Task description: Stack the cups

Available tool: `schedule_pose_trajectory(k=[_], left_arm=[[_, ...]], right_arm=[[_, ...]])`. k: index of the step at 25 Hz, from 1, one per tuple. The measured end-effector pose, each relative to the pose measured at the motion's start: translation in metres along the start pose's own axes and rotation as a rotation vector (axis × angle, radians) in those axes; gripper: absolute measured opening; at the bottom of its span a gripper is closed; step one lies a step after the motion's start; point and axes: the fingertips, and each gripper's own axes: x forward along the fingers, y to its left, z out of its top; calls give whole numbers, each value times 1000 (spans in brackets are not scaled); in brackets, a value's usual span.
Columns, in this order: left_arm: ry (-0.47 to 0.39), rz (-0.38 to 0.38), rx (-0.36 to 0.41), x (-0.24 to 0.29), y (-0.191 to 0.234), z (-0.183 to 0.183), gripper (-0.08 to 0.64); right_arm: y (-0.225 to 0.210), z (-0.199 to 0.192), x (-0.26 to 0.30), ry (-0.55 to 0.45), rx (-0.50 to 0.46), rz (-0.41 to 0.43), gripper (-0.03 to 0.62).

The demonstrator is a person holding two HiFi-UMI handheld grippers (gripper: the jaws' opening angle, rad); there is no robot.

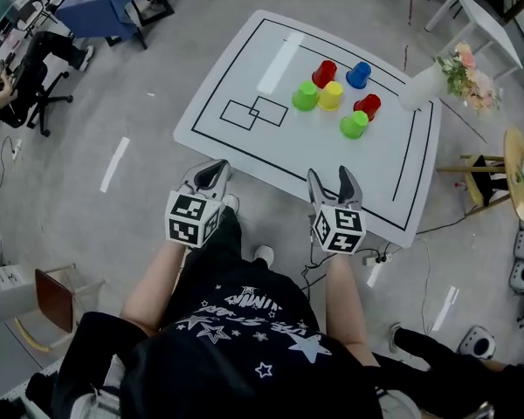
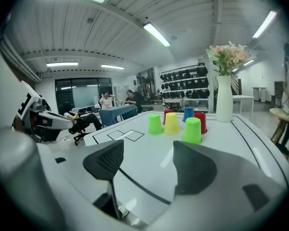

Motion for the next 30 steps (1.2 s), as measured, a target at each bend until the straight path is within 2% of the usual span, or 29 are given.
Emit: schedule_pose_trajectory(k=[10, 17, 30], left_arm=[[38, -120, 30, 78, 66, 34, 12], [60, -173, 32, 118, 100, 49, 12], [84, -230, 39, 137, 122, 52, 12]], right_arm=[[8, 46, 108, 17, -4, -73, 301], [-1, 58, 173, 64, -22, -129, 296], [-16, 58, 218, 127, -90, -225, 283]])
